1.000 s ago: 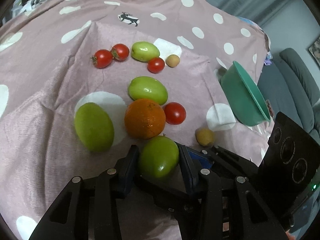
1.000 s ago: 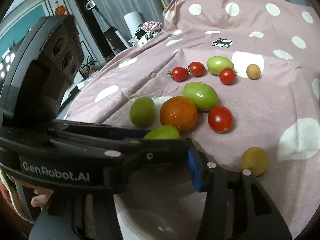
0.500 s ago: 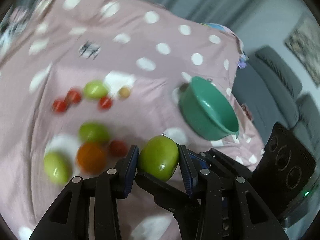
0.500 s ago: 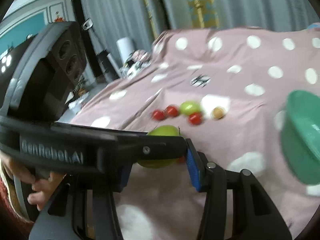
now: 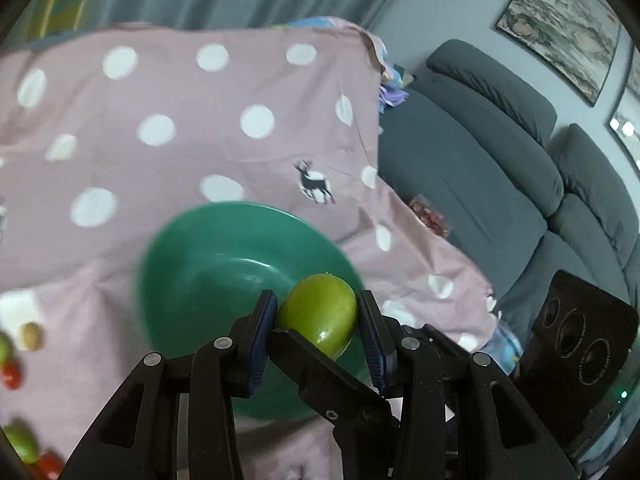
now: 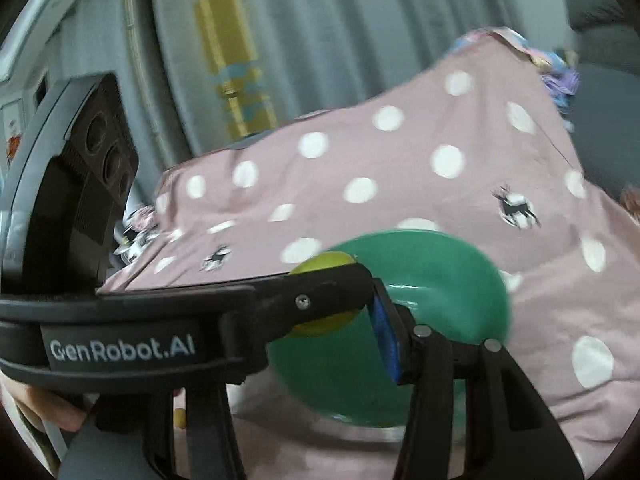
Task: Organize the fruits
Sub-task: 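Carry the green plum into the teal bowl and open the left gripper, then move the left gripper back over the remaining fruits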
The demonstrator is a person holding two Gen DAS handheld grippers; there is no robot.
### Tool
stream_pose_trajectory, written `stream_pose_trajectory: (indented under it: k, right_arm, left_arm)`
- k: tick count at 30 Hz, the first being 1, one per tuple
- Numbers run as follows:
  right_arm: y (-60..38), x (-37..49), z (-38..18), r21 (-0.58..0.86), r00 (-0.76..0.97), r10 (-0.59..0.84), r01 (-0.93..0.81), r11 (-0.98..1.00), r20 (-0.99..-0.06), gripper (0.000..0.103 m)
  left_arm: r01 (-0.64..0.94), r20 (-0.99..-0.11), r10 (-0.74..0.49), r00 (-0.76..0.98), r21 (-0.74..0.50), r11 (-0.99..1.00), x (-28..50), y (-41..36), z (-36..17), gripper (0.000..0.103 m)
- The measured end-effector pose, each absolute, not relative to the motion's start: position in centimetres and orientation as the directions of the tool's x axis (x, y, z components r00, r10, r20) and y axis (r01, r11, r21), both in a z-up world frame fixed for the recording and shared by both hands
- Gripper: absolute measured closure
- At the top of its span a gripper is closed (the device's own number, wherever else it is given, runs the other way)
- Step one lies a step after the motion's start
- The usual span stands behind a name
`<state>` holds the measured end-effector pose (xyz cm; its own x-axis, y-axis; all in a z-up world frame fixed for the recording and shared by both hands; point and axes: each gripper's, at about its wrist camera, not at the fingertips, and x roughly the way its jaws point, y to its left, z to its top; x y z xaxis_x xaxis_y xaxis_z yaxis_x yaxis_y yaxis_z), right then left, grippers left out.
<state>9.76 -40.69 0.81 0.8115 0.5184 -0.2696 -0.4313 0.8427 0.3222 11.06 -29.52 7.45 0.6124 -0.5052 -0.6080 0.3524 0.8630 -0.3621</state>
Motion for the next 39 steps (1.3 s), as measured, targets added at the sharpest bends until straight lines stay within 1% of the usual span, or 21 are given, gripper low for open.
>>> stream_pose_trajectory:
  k: [4,6,7,9,10,11,12,13,14,15,16,19,22,24,27,29,30,32,35,37,39]
  right_arm:
    - [-41.3,12.1,-1.3,0.347,0.789,0.516,-0.406,0.845,-0.334,0.054]
    - [-41.5,12.8,-2.0,0.349,0.782,0.508,-0.391,0.852,-0.363,0.053]
    - [-41.4,13.0,-2.1,0.344,0.782,0.494,-0.377,0.86,-0.379,0.053]
    - [-40.9,13.3,-2.4,0.297,0.795,0.438,-0.336,0.894,-0.42,0.041]
    - [-40.5,13.2,-2.4,0.251,0.803,0.401,-0.318,0.914,-0.441,0.036]
    - [-40.4,13.2,-2.3,0.225,0.808,0.383,-0.313,0.923,-0.448,0.026]
    - [-40.4,13.0,-2.1,0.201,0.815,0.366,-0.307,0.93,-0.449,0.025]
    - [-40.4,12.8,-2.0,0.179,0.827,0.344,-0.294,0.939,-0.446,0.021]
    - [-40.7,12.6,-1.8,0.17,0.832,0.336,-0.29,0.942,-0.441,0.016]
    - [-40.9,12.2,-1.7,0.171,0.836,0.338,-0.293,0.941,-0.433,0.014]
    - [-41.2,11.9,-1.5,0.177,0.838,0.346,-0.299,0.938,-0.422,0.009]
    - [-42.1,10.4,-0.9,0.193,0.843,0.387,-0.337,0.921,-0.374,0.002]
    - [-41.9,8.8,-0.1,0.191,0.841,0.432,-0.389,0.901,-0.327,0.0]
    - [-41.3,7.8,0.2,0.185,0.819,0.49,-0.454,0.872,-0.299,0.0]
    - [-39.2,6.5,0.5,0.135,0.778,0.553,-0.539,0.831,-0.297,0.0]
    - [-37.2,5.6,0.4,0.078,0.749,0.588,-0.596,0.799,-0.306,0.0]
    - [-36.2,5.3,0.3,0.062,0.725,0.613,-0.629,0.775,-0.313,0.0]
    - [-34.3,5.1,0.0,0.069,0.668,0.668,-0.688,0.722,-0.328,0.0]
    - [-31.5,5.2,-0.6,0.092,0.585,0.725,-0.752,0.653,-0.365,0.0]
    - [-29.1,5.3,-1.4,0.094,0.53,0.747,-0.787,0.609,-0.401,0.001]
    - [-27.0,5.0,-2.4,0.087,0.501,0.743,-0.801,0.592,-0.443,0.003]
  left_arm:
    - [0.313,-0.654,-0.486,0.58,-0.372,0.874,12.8,-30.9,5.2,0.062]
    - [0.303,-0.657,-0.493,0.571,-0.389,0.87,13.1,-30.9,4.4,0.062]
    - [0.284,-0.663,-0.469,0.584,-0.375,0.883,13.3,-31.0,4.1,0.062]
    - [0.232,-0.696,-0.382,0.608,-0.304,0.924,13.0,-31.1,3.9,0.06]
    - [0.226,-0.701,-0.372,0.608,-0.296,0.928,13.0,-31.0,3.9,0.054]
    - [0.227,-0.699,-0.382,0.604,-0.309,0.924,12.9,-30.8,4.0,0.041]
    - [0.227,-0.694,-0.402,0.598,-0.335,0.915,12.6,-30.4,4.3,0.033]
    - [0.226,-0.687,-0.414,0.597,-0.352,0.908,12.5,-30.0,4.6,0.021]
    - [0.225,-0.677,-0.427,0.6,-0.37,0.901,12.3,-29.6,5.0,0.017]
    - [0.222,-0.666,-0.435,0.606,-0.384,0.896,12.2,-29.2,5.5,0.016]
    - [0.212,-0.654,-0.44,0.616,-0.4,0.892,11.9,-28.7,6.1,0.014]
    - [0.179,-0.63,-0.427,0.649,-0.418,0.89,11.2,-27.2,7.5,0.001]
    - [0.196,-0.645,-0.38,0.663,-0.34,0.92,9.4,-26.1,8.4,0.001]
    - [0.209,-0.659,-0.358,0.661,-0.297,0.932,7.9,-24.8,8.7,0.001]
    - [0.203,-0.684,-0.311,0.66,-0.236,0.95,5.1,-21.6,8.8,0.001]
    - [0.205,-0.698,-0.319,0.642,-0.245,0.948,3.7,-19.5,8.5,0.001]
    - [0.177,-0.71,-0.306,0.635,-0.252,0.951,3.0,-17.9,8.2,0.001]
    - [0.088,-0.733,-0.237,0.638,-0.236,0.968,1.6,-15.4,7.4,0.001]
    - [-0.024,-0.733,-0.156,0.662,-0.228,0.973,-0.5,-11.6,5.8,0.001]
    - [-0.083,-0.727,-0.138,0.673,-0.259,0.962,-1.4,-9.3,4.6,0.001]
    - [-0.109,-0.741,-0.149,0.655,-0.287,0.952,-1.3,-7.8,2.9,0.001]
